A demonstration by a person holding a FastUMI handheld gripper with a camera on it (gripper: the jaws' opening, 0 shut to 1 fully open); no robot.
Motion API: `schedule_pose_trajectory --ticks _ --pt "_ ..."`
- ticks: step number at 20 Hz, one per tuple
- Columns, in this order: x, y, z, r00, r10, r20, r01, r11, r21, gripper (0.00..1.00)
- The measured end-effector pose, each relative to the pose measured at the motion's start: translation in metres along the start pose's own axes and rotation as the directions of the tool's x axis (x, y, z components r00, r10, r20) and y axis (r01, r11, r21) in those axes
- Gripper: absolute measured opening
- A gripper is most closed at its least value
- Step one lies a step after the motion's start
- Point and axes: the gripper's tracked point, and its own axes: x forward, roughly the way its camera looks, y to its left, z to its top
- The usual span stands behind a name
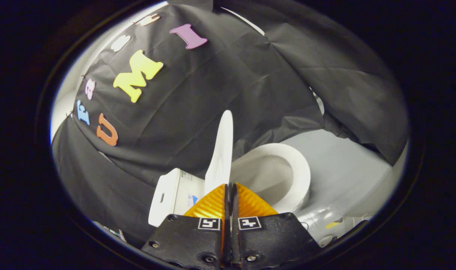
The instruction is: Open the toilet lid.
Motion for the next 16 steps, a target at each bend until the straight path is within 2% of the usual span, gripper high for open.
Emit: schedule_pose_trajectory --ticks 4,16 --pt "-0.002 0.018 0.0 0.999 -0.036 0.026 0.038 0.997 -0.072 0.05" --pt "-0.007 0.06 -0.004 0.996 -0.058 0.073 0.068 0.988 -0.142 0.05"
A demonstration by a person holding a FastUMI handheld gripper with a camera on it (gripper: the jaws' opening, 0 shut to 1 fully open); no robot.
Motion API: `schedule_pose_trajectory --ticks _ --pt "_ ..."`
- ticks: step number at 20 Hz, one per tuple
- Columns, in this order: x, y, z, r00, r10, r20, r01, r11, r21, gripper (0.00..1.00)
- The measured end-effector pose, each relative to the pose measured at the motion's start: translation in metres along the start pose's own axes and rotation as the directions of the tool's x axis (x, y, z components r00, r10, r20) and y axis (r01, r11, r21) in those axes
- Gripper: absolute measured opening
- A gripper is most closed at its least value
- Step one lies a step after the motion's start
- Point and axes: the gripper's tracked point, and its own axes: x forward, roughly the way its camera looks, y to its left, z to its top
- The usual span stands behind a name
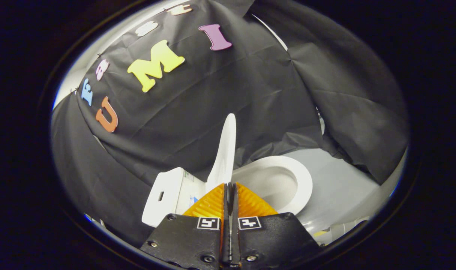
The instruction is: Open the toilet lid.
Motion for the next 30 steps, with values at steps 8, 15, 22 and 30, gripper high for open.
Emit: schedule_pose_trajectory --ticks 8,15,22,30 --pt "-0.004 0.035 -0.003 1.0 -0.005 0.025 0.007 0.998 -0.065 0.05" --pt "-0.008 0.068 -0.003 0.999 0.009 0.042 -0.004 0.993 -0.118 0.06" --pt "-0.01 0.107 -0.008 0.999 0.003 0.048 0.007 0.98 -0.199 0.06" --pt "-0.011 0.143 -0.015 0.998 0.022 0.056 -0.007 0.967 -0.255 0.06"
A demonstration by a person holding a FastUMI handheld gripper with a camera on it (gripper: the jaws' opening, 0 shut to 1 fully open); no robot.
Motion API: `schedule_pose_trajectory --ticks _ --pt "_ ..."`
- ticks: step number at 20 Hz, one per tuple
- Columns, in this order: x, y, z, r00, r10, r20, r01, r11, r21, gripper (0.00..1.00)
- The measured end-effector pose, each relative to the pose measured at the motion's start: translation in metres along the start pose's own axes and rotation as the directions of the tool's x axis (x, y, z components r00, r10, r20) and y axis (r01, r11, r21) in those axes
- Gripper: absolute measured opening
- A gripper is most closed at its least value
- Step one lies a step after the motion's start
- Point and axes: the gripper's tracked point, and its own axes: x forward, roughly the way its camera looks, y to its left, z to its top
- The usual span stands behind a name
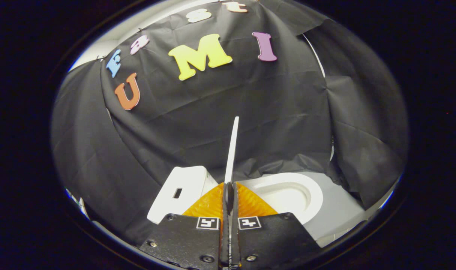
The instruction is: Open the toilet lid.
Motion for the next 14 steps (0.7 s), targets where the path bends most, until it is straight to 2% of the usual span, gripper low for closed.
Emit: schedule_pose_trajectory --ticks 14 --pt "0.005 0.073 -0.005 0.999 0.014 0.038 -0.008 0.988 -0.152 0.06"
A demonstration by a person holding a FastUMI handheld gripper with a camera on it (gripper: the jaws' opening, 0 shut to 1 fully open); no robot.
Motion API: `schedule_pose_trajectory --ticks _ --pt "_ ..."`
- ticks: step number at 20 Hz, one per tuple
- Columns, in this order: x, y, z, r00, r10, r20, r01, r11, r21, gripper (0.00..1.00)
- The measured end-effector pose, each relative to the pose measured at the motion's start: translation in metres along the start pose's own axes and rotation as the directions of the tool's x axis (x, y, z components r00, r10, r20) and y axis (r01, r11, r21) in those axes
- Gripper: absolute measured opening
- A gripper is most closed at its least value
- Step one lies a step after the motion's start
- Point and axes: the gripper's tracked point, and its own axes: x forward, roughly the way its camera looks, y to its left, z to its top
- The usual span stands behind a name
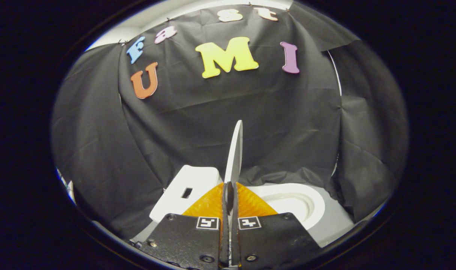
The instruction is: Open the toilet lid.
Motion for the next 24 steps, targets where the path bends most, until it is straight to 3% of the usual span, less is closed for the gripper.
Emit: schedule_pose_trajectory --ticks 8,16,20,24 --pt "0.006 0.049 -0.005 0.999 -0.011 0.03 0.015 0.991 -0.134 0.06" --pt "0.015 0.087 -0.01 1.0 -0.008 0.013 0.01 0.986 -0.165 0.06" --pt "0.019 0.109 -0.015 1.0 -0.007 0.004 0.008 0.971 -0.239 0.06" --pt "0.023 0.12 -0.015 1.0 0.01 0.016 -0.004 0.952 -0.306 0.12"
